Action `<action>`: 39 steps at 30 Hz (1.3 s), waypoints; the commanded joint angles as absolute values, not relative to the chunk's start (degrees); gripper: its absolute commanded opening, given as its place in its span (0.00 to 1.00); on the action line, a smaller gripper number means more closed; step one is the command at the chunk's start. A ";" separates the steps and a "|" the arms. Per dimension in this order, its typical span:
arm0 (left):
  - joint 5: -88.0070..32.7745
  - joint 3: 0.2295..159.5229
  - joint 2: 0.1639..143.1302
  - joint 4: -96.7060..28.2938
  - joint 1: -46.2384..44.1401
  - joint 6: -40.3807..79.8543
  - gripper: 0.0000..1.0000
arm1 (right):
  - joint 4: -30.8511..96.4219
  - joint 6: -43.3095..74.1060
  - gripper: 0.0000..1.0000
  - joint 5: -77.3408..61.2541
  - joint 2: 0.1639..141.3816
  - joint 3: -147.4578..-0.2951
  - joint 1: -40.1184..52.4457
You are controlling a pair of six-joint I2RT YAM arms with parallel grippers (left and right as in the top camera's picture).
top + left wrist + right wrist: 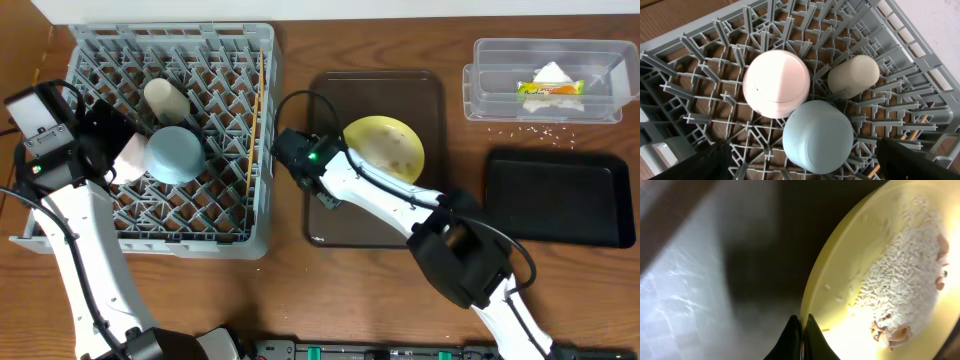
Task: Sort waste into correct bins and load items into the dishwasher
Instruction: 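Lift the yellow plate and carry it right over the black tray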
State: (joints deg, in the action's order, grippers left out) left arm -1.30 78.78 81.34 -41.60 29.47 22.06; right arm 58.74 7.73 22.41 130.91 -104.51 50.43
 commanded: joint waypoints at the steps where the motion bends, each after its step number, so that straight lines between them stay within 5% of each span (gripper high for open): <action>1: -0.82 79.09 81.67 -41.58 29.56 21.71 0.94 | 60.42 10.96 0.01 28.47 131.57 -107.59 50.33; 19: -0.82 79.09 81.67 -41.58 29.56 21.71 0.94 | 66.67 16.19 0.01 36.67 131.57 -117.69 48.07; 39: -0.82 79.09 81.67 -41.58 29.56 21.71 0.94 | 86.43 40.58 0.01 35.99 131.57 -134.32 28.49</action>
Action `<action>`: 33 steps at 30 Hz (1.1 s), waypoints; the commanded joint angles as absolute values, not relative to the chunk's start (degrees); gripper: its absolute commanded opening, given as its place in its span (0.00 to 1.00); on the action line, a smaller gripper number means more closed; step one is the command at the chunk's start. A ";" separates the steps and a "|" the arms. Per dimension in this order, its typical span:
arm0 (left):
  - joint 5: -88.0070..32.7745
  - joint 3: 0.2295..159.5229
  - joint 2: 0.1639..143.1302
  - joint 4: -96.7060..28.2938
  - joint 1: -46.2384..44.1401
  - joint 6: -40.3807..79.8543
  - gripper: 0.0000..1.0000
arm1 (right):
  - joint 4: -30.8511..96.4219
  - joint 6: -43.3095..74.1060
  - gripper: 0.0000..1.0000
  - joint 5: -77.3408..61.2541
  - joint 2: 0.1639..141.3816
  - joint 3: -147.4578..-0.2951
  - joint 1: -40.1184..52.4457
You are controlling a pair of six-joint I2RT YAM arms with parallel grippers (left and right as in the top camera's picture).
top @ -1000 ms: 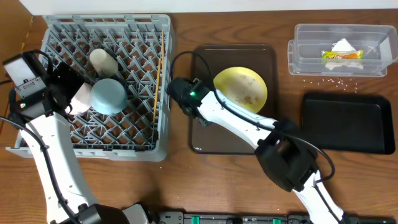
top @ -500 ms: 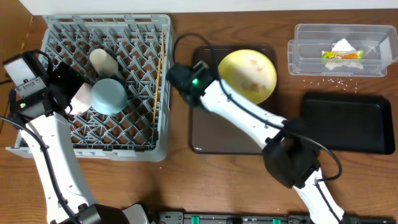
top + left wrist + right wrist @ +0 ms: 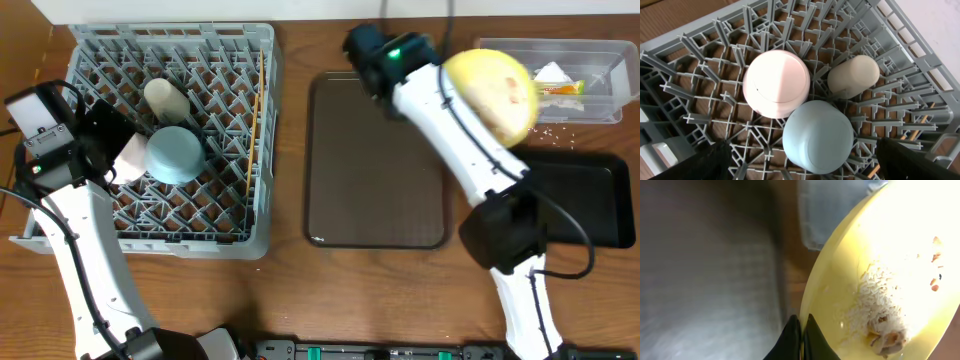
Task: Sort waste into correct bins and load items into the dishwasher
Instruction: 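Lift the yellow plate and carry it right over the black tray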
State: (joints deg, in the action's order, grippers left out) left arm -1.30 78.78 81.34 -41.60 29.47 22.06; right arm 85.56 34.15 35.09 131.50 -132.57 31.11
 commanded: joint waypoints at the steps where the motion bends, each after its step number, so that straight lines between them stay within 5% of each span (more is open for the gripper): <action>1: -0.82 79.09 81.67 -41.58 29.56 21.71 0.94 | 86.72 41.25 0.01 35.53 131.57 -134.34 27.51; 9: -0.82 79.09 81.67 -41.58 29.56 21.71 0.94 | 90.89 50.70 0.01 32.97 131.09 -134.37 19.31; 33: -0.82 79.09 81.67 -41.58 29.56 21.71 0.94 | 94.72 49.19 0.01 -0.30 130.82 -134.34 -7.57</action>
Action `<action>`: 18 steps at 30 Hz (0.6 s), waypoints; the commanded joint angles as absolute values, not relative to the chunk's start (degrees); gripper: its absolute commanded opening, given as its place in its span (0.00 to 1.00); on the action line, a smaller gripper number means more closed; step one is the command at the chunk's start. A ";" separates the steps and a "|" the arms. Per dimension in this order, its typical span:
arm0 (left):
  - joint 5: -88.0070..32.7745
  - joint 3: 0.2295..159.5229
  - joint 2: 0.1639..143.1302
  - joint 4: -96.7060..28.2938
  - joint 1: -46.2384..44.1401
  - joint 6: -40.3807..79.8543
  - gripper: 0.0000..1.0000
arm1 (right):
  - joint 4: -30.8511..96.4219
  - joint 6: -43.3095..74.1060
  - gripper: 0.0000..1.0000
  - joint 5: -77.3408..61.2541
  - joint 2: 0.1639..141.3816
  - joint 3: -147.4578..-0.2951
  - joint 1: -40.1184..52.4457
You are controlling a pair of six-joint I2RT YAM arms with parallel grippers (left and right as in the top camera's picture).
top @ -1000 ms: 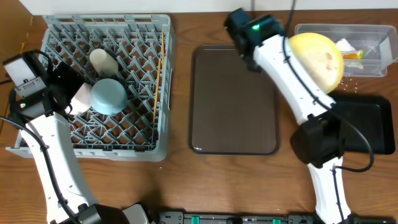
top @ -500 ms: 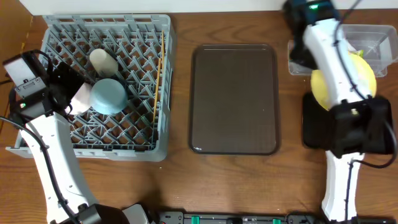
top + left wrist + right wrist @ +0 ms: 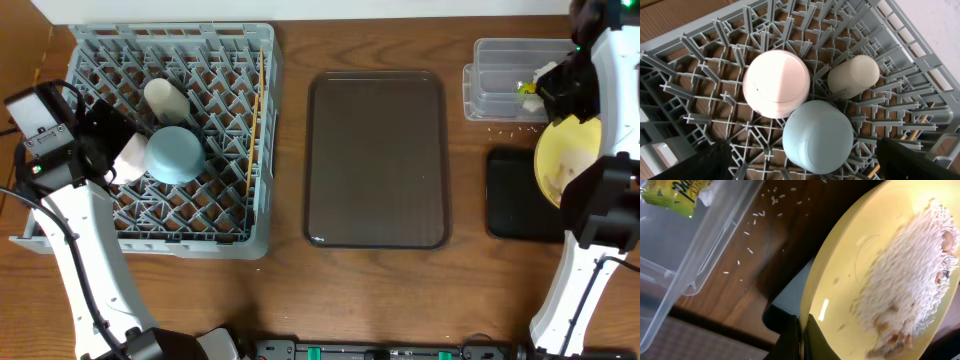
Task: Sort waste into correct bins and load items into the dishwasher
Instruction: 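Lift the yellow plate and carry it right over the black tray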
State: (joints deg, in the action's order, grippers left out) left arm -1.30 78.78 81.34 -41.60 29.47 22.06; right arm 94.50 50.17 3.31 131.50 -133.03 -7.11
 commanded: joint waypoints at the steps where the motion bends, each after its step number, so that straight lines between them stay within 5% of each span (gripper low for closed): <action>1: -0.82 79.09 81.67 -41.58 29.56 21.74 0.94 | 94.70 47.92 0.02 -2.11 130.82 -134.34 -7.94; 18: -0.82 79.09 81.67 -41.58 29.56 21.74 0.94 | 97.32 33.30 0.02 -23.00 130.82 -134.06 -16.01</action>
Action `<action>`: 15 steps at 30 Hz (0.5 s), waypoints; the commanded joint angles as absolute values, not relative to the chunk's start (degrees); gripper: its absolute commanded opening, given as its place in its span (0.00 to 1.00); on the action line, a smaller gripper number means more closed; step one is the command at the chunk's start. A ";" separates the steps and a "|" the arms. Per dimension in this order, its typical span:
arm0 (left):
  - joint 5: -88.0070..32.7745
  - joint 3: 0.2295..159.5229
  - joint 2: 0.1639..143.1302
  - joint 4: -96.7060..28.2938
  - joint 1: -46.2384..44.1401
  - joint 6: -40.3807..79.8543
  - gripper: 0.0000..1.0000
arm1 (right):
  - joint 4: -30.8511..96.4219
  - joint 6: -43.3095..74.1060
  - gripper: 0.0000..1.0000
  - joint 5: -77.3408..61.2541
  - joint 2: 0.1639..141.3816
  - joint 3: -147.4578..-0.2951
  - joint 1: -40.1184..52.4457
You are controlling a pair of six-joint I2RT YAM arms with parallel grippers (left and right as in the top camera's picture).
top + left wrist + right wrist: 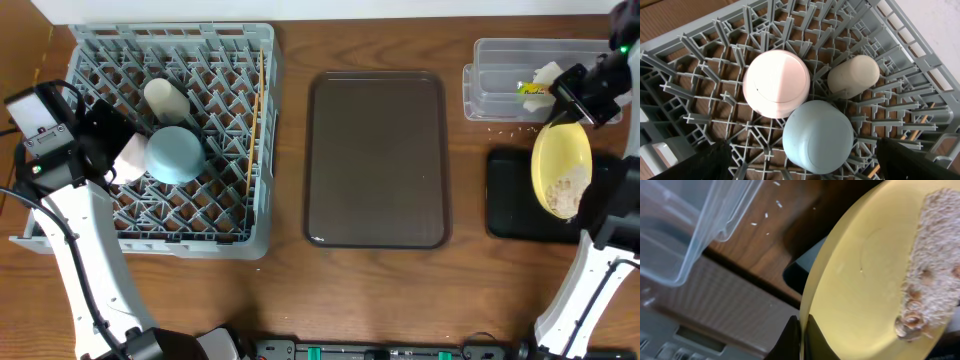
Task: Sort waste into correct bins and load items into the dishwasher
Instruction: 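Lift the yellow plate and carry it right over the black tray, then tilt the yellow plate to dump the rice onto the black tray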
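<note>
My right gripper point(801, 330) is shut on the rim of a yellow plate point(560, 168) point(875, 290), held steeply tilted over the black bin point(520, 195). Rice and food scraps point(932, 265) cling to the plate's lower side. The grey dish rack point(90, 215) point(700, 60) holds a pink cup point(775, 82), a light blue cup point(817, 136), a beige cup point(852, 75) and wooden chopsticks point(258, 110). My left gripper point(800, 160) hangs open above those cups with nothing in it.
A dark brown tray point(376, 158) lies in the middle. A clear plastic bin point(500, 85) at the back right holds a yellow wrapper point(530, 88) and white paper. Loose rice grains point(520, 128) lie on the wood between the bins.
The right gripper has tipped the yellow plate steeper over the black bin, and the rice has slid toward the plate's low edge. The left arm has not moved.
The right gripper first gripped the yellow plate's rim on the brown tray. Then it held the plate in the air near the clear bin. Later the plate was tilted over the black bin, and now it is steeper there. The left gripper stayed open over the rack throughout.
</note>
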State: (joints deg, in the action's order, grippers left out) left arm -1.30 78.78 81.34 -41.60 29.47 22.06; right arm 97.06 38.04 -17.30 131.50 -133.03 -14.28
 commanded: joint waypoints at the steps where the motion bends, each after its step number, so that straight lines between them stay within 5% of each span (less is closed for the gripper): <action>1: -0.82 79.09 81.67 -41.58 29.56 21.71 0.94 | 97.30 32.56 0.02 -24.32 130.82 -133.97 -16.53; 15: -0.82 79.09 81.67 -41.58 29.56 21.71 0.94 | 97.32 26.06 0.01 -36.40 130.82 -130.32 -23.33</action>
State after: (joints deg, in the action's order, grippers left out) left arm -1.30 78.78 81.34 -41.60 29.47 22.06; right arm 97.08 28.56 -32.18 131.50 -131.37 -21.80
